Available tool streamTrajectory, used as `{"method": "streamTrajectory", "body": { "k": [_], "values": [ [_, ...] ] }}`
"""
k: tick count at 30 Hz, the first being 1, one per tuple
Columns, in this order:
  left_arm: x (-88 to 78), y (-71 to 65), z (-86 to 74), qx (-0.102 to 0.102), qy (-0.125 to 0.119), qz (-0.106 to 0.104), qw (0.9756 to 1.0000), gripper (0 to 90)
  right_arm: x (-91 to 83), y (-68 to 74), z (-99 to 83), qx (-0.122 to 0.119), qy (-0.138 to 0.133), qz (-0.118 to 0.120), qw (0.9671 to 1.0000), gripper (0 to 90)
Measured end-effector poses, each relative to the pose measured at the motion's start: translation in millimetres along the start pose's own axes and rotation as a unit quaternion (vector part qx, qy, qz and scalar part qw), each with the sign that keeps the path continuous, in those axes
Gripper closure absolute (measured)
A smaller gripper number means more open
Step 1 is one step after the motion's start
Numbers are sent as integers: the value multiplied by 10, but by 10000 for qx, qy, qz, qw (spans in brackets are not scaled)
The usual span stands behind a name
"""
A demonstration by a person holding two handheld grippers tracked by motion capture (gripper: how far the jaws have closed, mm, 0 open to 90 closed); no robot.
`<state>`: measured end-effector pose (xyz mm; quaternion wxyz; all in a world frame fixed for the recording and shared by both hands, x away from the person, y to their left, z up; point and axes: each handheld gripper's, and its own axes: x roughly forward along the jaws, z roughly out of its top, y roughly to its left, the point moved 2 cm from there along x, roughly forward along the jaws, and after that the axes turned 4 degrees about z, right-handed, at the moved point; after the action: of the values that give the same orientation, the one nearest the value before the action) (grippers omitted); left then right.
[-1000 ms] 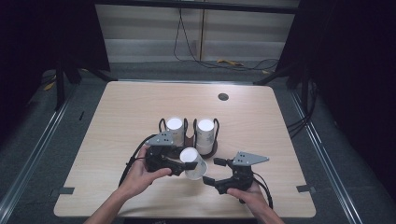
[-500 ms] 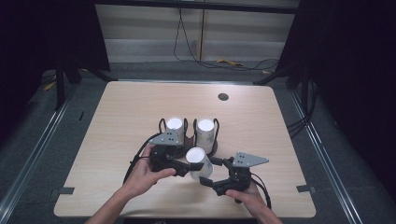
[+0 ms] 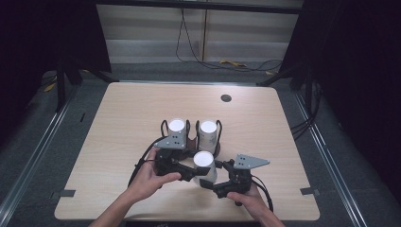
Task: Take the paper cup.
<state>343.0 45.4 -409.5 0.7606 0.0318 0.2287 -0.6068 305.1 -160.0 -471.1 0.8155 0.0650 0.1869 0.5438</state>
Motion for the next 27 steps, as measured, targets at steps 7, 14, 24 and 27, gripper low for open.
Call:
{"method": "streamTrajectory", "body": {
  "k": [7,14,24,27],
  "values": [
    [-11,12,-15,-24,8,-16,10000,340,-4,3,-10,-70,21,16,10000,224],
    [-33,72,-68,-98,44,44,9999,332,-3,-23,-24,-40,168,-61,9998,246],
    [-15,72,-61,-243,141,-84,9996,198,-8,-39,-26,-48,398,-143,9991,253],
    [-18,70,-67,-157,172,-24,9997,181,-11,-39,-25,-43,461,-136,9988,256]
  ]
}}
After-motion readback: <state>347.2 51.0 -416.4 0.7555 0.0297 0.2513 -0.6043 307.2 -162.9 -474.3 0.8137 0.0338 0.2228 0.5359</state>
